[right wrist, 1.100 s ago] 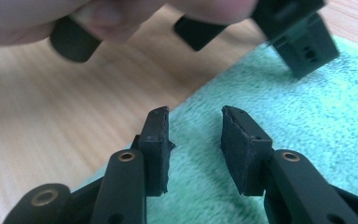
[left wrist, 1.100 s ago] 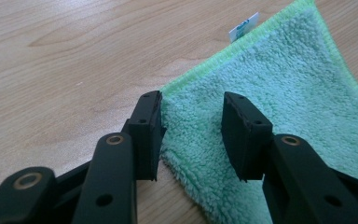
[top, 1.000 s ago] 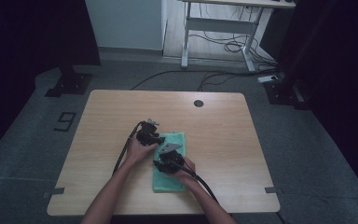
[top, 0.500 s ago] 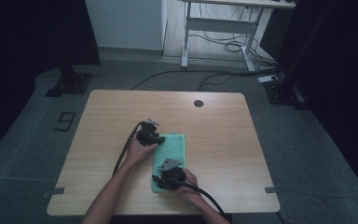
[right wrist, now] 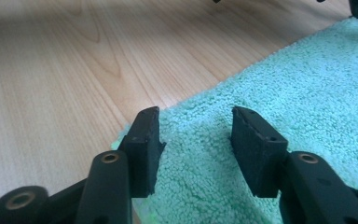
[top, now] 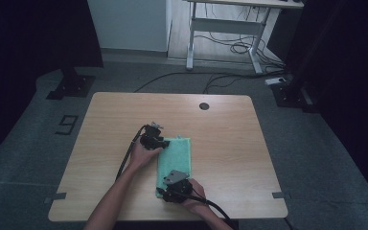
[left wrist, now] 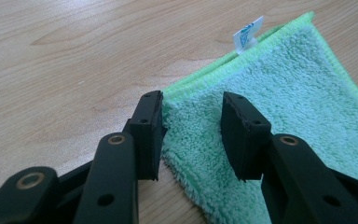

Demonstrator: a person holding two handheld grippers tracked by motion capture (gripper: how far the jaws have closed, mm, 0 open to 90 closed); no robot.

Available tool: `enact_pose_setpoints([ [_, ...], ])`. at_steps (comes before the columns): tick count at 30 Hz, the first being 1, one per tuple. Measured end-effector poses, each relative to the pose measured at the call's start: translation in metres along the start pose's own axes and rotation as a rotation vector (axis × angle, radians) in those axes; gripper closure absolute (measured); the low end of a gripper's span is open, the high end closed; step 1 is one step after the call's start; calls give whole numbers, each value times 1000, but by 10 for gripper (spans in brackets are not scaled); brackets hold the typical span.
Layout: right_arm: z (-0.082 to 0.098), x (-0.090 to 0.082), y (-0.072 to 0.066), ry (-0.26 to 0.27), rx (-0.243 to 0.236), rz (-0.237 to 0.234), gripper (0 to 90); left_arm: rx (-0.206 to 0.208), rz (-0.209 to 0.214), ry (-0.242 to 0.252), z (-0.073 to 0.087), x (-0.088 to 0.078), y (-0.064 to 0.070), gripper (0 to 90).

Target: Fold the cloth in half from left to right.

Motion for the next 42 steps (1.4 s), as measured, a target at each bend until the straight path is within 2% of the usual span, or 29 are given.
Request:
enact_pose_setpoints([
  [4, -9, 0, 13, 1, 31, -21, 468, 5, -5, 3, 0, 0, 1, 576],
  [6, -18, 3, 26, 25, 74, -34, 501, 6, -5, 3, 0, 0, 1, 574],
  [9, -28, 12, 43, 38, 66, -2, 524, 8, -5, 3, 1, 0, 1, 575],
  [12, -34, 26, 61, 43, 130, 11, 552, 8, -5, 9, 1, 0, 1, 575],
  [14, -35, 34, 66, 40, 154, 21, 551, 2, -2, 12, 1, 0, 1, 576],
  [17, -33, 42, 62, 9, 134, 20, 535, -2, 1, 14, 1, 0, 0, 582],
  [19, -33, 39, 57, 5, 141, -7, 503, 0, -2, 16, 1, 0, 0, 591],
  [23, -27, 35, 47, -1, 109, 7, 467, 2, -8, 14, 1, 0, 0, 598],
  [30, -19, 26, 32, -2, 80, -9, 429, 2, -10, 14, 1, 0, 0, 598],
  [37, -18, 25, 32, 7, 81, -12, 419, 5, -15, 9, 1, 1, 3, 565],
  [39, -20, 23, 36, 15, 89, -3, 408, -1, -12, 10, 0, 0, 3, 527],
  [40, -20, 22, 37, 23, 92, 2, 408, 8, -27, 11, -1, -1, 3, 511],
  [42, -22, 17, 43, 42, 107, 8, 407, 22, -31, 23, -3, -4, 4, 493],
])
Point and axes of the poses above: each handheld gripper's, and its own axes: x roughly forward along the jaws, z roughly out of its underside, y roughly to its right, the point moved 7 cm from there along x, roughly forward along the jaws, and after that the axes turned 2 degrees about x, right-handed, at the moved point
